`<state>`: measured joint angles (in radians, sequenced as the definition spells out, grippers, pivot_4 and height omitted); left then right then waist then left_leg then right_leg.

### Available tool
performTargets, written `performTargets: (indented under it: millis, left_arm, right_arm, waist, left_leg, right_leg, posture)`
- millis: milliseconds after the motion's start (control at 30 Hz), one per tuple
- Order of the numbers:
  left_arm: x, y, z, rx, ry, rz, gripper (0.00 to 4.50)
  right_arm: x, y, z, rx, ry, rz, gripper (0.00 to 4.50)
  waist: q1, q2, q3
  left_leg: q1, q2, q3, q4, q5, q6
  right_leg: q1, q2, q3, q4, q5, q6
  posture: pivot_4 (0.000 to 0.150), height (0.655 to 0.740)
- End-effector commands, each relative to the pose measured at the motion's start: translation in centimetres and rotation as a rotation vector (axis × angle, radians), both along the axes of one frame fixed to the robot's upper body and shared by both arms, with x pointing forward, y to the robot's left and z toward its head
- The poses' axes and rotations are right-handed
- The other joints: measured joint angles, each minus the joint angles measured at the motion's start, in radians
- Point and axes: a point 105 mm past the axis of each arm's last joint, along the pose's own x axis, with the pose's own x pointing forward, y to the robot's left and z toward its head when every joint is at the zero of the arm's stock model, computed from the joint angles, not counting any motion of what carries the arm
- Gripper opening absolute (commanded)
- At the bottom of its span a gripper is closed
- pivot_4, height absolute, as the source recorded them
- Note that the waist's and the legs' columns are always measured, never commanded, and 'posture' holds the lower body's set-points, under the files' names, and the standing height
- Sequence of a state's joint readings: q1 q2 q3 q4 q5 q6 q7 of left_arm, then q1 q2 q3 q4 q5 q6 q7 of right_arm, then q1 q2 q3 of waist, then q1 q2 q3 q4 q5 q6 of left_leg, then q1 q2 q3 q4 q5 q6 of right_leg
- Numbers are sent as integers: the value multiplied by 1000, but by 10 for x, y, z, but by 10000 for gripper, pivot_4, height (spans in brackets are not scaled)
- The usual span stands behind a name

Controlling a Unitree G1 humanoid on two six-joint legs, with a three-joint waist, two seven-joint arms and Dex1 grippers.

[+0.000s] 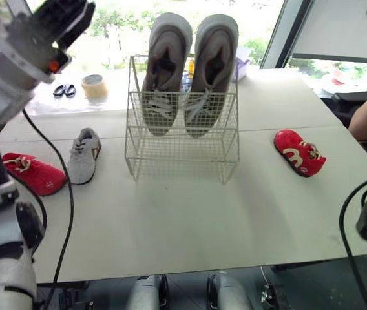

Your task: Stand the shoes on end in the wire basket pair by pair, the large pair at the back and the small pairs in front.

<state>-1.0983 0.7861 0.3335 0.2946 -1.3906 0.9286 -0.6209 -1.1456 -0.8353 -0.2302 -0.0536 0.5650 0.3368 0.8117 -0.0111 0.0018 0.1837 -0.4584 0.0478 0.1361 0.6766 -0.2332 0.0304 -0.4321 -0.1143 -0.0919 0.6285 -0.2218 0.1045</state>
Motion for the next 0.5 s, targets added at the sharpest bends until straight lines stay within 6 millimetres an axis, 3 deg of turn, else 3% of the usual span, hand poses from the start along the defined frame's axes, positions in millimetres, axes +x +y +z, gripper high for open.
performTargets:
  millis: [33, 167, 500]
  left_arm:
    - [0, -12, 10, 86, -50, -30, 45000]
    - [-3, -20, 21, 67, -80, -94, 45000]
    - [-14, -19, 27, 88, -26, -153, 45000]
  right_arm:
    - [2, 35, -16, -129, 38, 162, 3611]
    - [8, 61, -31, -190, 50, 277, 3611]
    - [20, 84, -49, -327, 20, 348, 3611]
  waist:
    - [-7, -2, 1]
    - [-5, -1, 1]
    - [-3, -2, 3]
  left_leg:
    - [0, 0, 0, 0, 0, 0]
    - [-3, 0, 1, 1, 0, -1]
    - [-5, 0, 1, 2, 1, -1]
  right_leg:
    - [0, 0, 0, 0, 0, 0]
    - [-3, -2, 0, 1, 0, 0]
    - [-4, -3, 0, 2, 0, 1]
  posture:
    - [1500, 7351]
    - [1500, 7351]
    - [1500, 7351]
